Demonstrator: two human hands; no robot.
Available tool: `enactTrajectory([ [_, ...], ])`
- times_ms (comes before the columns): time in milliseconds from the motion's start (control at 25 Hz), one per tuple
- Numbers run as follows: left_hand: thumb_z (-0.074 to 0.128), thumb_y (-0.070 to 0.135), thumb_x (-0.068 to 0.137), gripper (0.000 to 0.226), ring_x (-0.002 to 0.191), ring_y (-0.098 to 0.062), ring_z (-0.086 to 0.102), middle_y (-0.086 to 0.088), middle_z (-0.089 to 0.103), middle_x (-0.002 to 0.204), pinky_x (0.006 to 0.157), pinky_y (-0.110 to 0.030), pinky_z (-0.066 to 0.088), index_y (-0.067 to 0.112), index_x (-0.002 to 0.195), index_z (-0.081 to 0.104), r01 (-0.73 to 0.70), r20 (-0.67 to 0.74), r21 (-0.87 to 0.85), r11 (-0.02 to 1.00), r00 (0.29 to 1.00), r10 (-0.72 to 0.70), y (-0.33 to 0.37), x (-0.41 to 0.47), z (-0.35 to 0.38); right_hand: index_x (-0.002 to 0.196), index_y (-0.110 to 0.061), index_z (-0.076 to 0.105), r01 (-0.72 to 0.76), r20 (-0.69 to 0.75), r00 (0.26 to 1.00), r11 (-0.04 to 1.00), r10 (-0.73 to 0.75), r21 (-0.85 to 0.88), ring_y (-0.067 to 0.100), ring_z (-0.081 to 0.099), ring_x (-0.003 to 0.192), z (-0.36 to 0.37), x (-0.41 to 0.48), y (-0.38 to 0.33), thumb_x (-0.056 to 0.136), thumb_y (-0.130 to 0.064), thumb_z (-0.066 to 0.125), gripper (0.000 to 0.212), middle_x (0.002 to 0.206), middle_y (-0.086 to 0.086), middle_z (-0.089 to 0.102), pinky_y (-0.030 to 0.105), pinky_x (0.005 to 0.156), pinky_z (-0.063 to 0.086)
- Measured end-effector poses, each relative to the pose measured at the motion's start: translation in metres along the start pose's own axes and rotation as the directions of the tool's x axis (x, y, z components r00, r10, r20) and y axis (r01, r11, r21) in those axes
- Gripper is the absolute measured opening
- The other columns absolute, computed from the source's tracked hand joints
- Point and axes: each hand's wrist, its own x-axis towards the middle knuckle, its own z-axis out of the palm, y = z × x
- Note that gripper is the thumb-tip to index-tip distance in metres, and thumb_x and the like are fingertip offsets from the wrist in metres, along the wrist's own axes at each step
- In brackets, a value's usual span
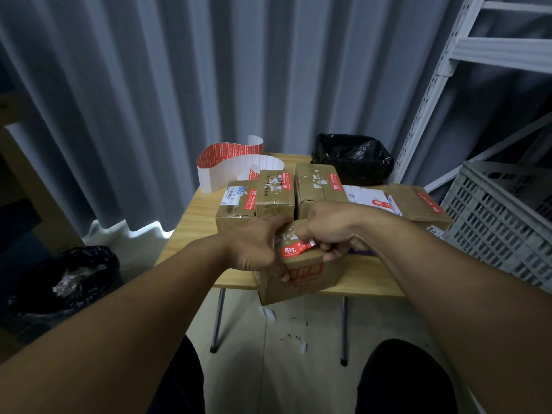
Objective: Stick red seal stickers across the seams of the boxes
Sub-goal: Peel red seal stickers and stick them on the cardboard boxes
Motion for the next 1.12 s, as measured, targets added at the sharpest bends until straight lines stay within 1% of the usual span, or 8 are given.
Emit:
enactTrajectory([
  [320, 0.084, 0.046, 0.048, 0.114, 0.13, -0.025, 0.045, 0.002, 0.049, 0.142, 0.107, -0.051, 0.044, 0.033, 0.15, 0.034, 0.037, -0.011, 0.08, 0.996, 0.999, -0.036, -0.004, 0.002, -0.001, 0.082, -0.011, 0.059, 0.007, 0.029, 1.0, 0.991, -0.011, 0.134, 0.008, 0.043, 0.051, -0.005, 0.0, 0.003, 0.096, -0.016, 0.063, 0.015, 0.064, 0.001, 0.05, 0.029, 0.058, 0.055],
  [480, 0.08, 0.04, 0.052, 0.114, 0.135, -0.027, 0.04, 0.0, 0.045, 0.146, 0.11, -0.054, 0.041, 0.032, 0.153, 0.029, 0.065, 0.025, 0.095, 0.993, 0.997, -0.068, -0.004, 0.002, -0.005, 0.08, -0.011, 0.058, -0.002, 0.001, 1.0, 0.973, 0.002, 0.23, 0.009, 0.043, 0.053, -0.011, 0.002, 0.009, 0.094, -0.014, 0.063, 0.015, 0.063, 0.001, 0.049, 0.029, 0.057, 0.052],
  [600, 0.076, 0.035, 0.055, 0.112, 0.142, -0.029, 0.031, 0.0, 0.035, 0.154, 0.113, -0.056, 0.037, 0.033, 0.155, 0.026, 0.08, -0.015, 0.112, 0.99, 0.997, -0.078, -0.002, 0.0, -0.006, 0.079, -0.012, 0.059, 0.033, -0.034, 0.999, 0.944, -0.023, 0.327, 0.01, 0.044, 0.052, -0.014, 0.005, 0.012, 0.089, -0.011, 0.064, 0.012, 0.063, 0.001, 0.05, 0.028, 0.053, 0.049],
  [720, 0.082, 0.039, 0.057, 0.109, 0.141, -0.025, 0.031, 0.002, 0.037, 0.152, 0.114, -0.053, 0.037, 0.032, 0.153, 0.031, 0.055, -0.068, 0.095, 0.994, 0.996, -0.049, 0.003, -0.006, -0.01, 0.076, -0.011, 0.061, 0.085, -0.068, 0.996, 0.933, -0.065, 0.349, 0.01, 0.044, 0.049, -0.018, 0.005, 0.012, 0.087, -0.008, 0.066, 0.012, 0.058, 0.001, 0.05, 0.027, 0.049, 0.046],
  [840, 0.082, 0.035, 0.076, 0.076, 0.127, -0.017, 0.047, 0.006, 0.052, 0.137, 0.104, -0.039, 0.044, 0.023, 0.144, 0.051, -0.029, -0.258, -0.095, 0.995, 0.966, 0.003, 0.019, -0.013, -0.018, 0.076, -0.009, 0.063, 0.112, -0.083, 0.993, 0.93, -0.088, 0.35, 0.009, 0.045, 0.048, -0.021, 0.003, 0.011, 0.088, -0.009, 0.068, 0.013, 0.057, 0.001, 0.051, 0.026, 0.048, 0.046],
  [960, 0.075, 0.022, 0.088, 0.022, 0.095, -0.014, 0.061, 0.0, 0.069, 0.105, 0.083, -0.031, 0.05, 0.017, 0.109, 0.073, -0.103, -0.447, -0.235, 0.967, 0.894, -0.013, 0.033, -0.012, -0.021, 0.074, -0.01, 0.063, 0.147, -0.106, 0.988, 0.908, -0.114, 0.392, 0.01, 0.048, 0.05, -0.021, 0.0, 0.009, 0.089, -0.009, 0.068, 0.016, 0.056, 0.0, 0.053, 0.026, 0.05, 0.047],
  [1040, 0.072, 0.012, 0.09, 0.008, 0.084, -0.013, 0.063, 0.0, 0.071, 0.093, 0.078, -0.033, 0.053, 0.015, 0.096, 0.077, -0.078, -0.462, -0.203, 0.976, 0.887, -0.025, 0.035, -0.011, -0.019, 0.073, -0.01, 0.063, 0.176, -0.112, 0.984, 0.872, -0.14, 0.456, 0.01, 0.049, 0.051, -0.021, -0.004, 0.008, 0.09, -0.007, 0.068, 0.018, 0.057, 0.001, 0.053, 0.026, 0.052, 0.049],
  [1120, 0.07, 0.009, 0.091, 0.011, 0.081, -0.014, 0.064, 0.002, 0.073, 0.088, 0.076, -0.036, 0.055, 0.016, 0.089, 0.078, -0.066, -0.496, -0.226, 0.972, 0.867, -0.057, 0.034, -0.01, -0.016, 0.07, -0.011, 0.063, 0.203, -0.093, 0.979, 0.827, -0.181, 0.524, 0.011, 0.05, 0.053, -0.023, -0.007, 0.008, 0.09, -0.004, 0.067, 0.021, 0.06, 0.002, 0.053, 0.026, 0.054, 0.05],
])
